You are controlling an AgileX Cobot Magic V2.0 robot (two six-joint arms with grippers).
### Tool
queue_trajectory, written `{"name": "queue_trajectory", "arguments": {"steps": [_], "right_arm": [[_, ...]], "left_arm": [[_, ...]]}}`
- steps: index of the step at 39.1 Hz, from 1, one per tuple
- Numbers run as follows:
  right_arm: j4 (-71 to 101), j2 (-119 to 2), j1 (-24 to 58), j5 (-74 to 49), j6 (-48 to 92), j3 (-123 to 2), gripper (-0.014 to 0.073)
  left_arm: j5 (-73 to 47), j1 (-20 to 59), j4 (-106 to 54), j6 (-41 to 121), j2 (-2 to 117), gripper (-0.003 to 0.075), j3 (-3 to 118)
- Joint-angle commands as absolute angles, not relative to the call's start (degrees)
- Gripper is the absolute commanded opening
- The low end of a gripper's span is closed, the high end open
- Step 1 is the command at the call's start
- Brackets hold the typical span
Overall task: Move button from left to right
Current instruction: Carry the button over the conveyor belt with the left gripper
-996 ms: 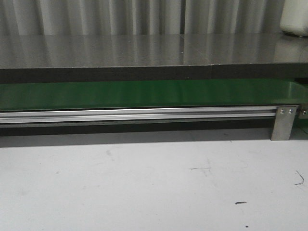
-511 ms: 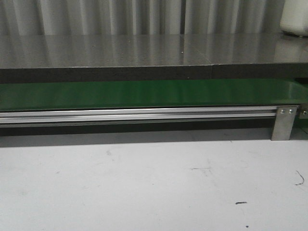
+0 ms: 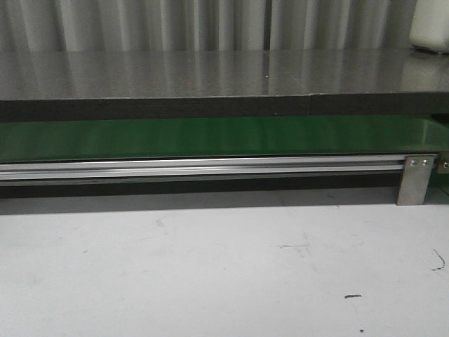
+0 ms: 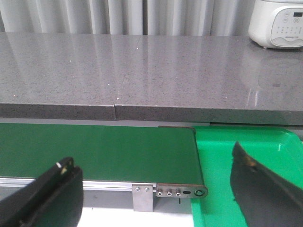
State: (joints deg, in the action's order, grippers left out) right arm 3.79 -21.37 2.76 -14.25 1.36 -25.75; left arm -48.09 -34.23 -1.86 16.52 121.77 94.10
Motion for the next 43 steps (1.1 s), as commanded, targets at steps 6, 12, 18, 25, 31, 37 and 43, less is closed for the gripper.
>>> {"name": "queue_trajectory", "arguments": {"steps": [6,12,18,25,31,37,43], "right_arm": [[3.85,-22.17,2.57,-9.69,1.53,-27.92,0.0643],[3.85,-22.17,2.57,-9.69,1.53,-27.92,0.0643],[3.85,-22.17,2.57,-9.69,1.53,-27.92,0.0643],[3.85,-22.17,2.57,-9.69,1.53,-27.92,0.0643],[3.85,-22.17,2.57,-9.69,1.53,-27.92,0.0643],[3.85,-22.17,2.57,-9.69,1.53,-27.92,0.0643],[3.85,-22.17,2.57,-9.69,1.53,-27.92,0.0643]], "left_arm": [[-47.64,-32.59,-6.24,16.27,112.75,0.0076,98.68],[-48.86,-27.91,-6.40,16.27,109.62,0.0076,98.68],[-52.34,-21.61,-6.40,16.16,108.17,0.0076,98.72],[-57.94,-16.50,-6.40,14.56,108.26,0.0085,98.82],[-59.34,-14.21,-6.40,14.45,108.74,0.0085,98.82],[-60.76,-12.97,-6.40,14.45,110.05,0.0085,98.82],[-62.87,-12.97,-6.28,14.45,111.85,0.0147,98.82]]}}
